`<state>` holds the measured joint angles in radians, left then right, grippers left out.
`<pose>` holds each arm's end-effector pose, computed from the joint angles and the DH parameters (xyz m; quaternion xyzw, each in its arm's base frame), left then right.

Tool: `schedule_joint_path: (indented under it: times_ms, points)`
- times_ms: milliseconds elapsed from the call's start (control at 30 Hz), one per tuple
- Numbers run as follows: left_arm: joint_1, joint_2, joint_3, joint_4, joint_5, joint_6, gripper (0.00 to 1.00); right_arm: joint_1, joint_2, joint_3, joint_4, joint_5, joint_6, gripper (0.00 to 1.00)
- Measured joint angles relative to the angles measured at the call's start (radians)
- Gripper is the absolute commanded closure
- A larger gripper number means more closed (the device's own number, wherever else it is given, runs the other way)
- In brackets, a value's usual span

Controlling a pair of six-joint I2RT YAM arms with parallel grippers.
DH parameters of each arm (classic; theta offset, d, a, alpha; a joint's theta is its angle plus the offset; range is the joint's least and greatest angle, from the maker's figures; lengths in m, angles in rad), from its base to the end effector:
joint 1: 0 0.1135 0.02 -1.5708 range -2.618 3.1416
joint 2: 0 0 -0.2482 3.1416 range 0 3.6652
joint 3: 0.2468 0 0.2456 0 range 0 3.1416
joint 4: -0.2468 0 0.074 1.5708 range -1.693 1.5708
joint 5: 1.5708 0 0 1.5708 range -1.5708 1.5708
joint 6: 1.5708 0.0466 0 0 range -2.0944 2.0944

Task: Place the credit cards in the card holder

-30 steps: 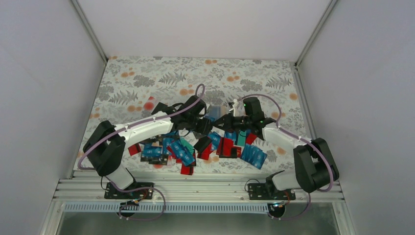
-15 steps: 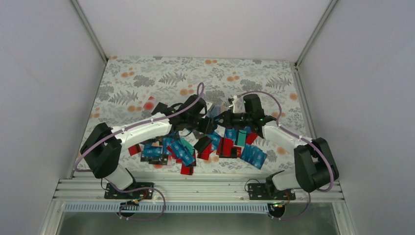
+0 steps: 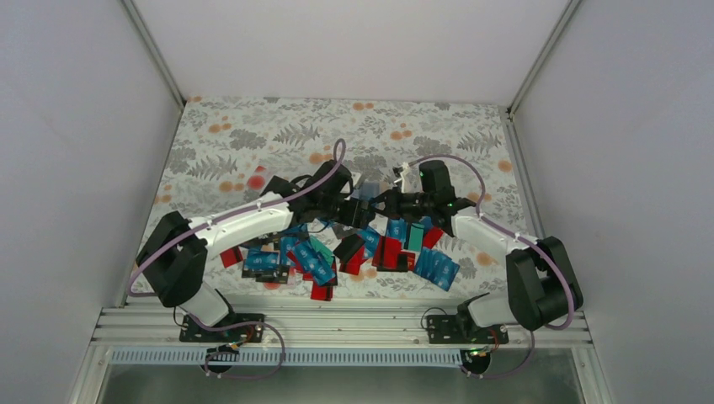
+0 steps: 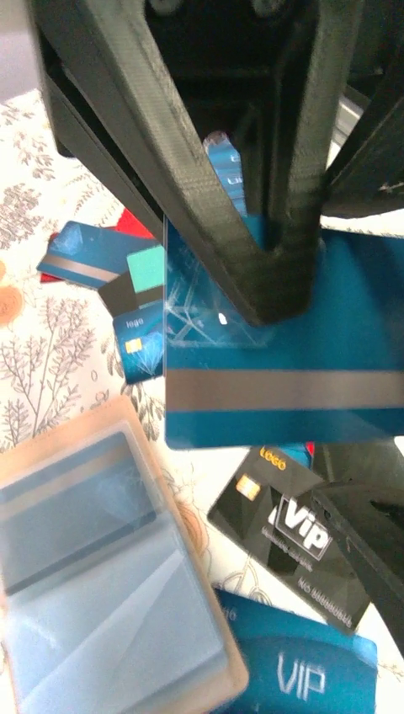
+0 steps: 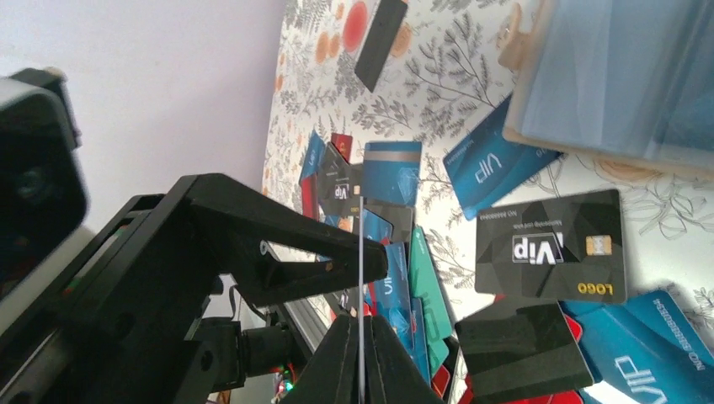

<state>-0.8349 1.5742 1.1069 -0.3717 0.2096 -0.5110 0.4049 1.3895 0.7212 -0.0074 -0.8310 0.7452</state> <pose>0.2213 -0.2588 0.2190 0.1867 0.9105 -0.2982 0.2174 0.2453 0.1426 0.1912 -0.0325 0.8425 0.5207 0.1343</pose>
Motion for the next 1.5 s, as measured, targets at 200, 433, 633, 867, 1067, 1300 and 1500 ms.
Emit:
schedule_joint_path:
  times_ms: [200, 433, 633, 867, 1067, 1300, 1500]
  points:
    - [0.073, -0.042, -0.037, -0.011, -0.005, 0.006, 0.07, -0.004, 0.042, 0.068, 0.008, -0.011, -0.062, 0.96]
    - [0.186, -0.198, -0.114, -0.01, 0.053, 0.064, 0.13, -0.005, 0.087, 0.137, 0.044, -0.097, -0.16, 0.96]
    - [0.27, -0.348, -0.18, 0.028, 0.186, 0.119, 0.17, -0.005, 0.097, 0.166, 0.057, -0.177, -0.248, 0.96]
    - [0.29, -0.42, -0.201, 0.079, 0.299, 0.172, 0.32, -0.005, 0.097, 0.197, 0.064, -0.287, -0.339, 0.95]
    - [0.293, -0.422, -0.204, 0.103, 0.371, 0.216, 0.44, 0.002, 0.096, 0.199, 0.092, -0.373, -0.372, 0.95]
    - [0.294, -0.421, -0.204, 0.11, 0.416, 0.244, 0.66, 0.026, 0.079, 0.199, 0.102, -0.419, -0.396, 0.96]
    - [0.294, -0.42, -0.207, 0.127, 0.439, 0.24, 0.92, 0.034, 0.078, 0.199, 0.101, -0.431, -0.402, 0.96]
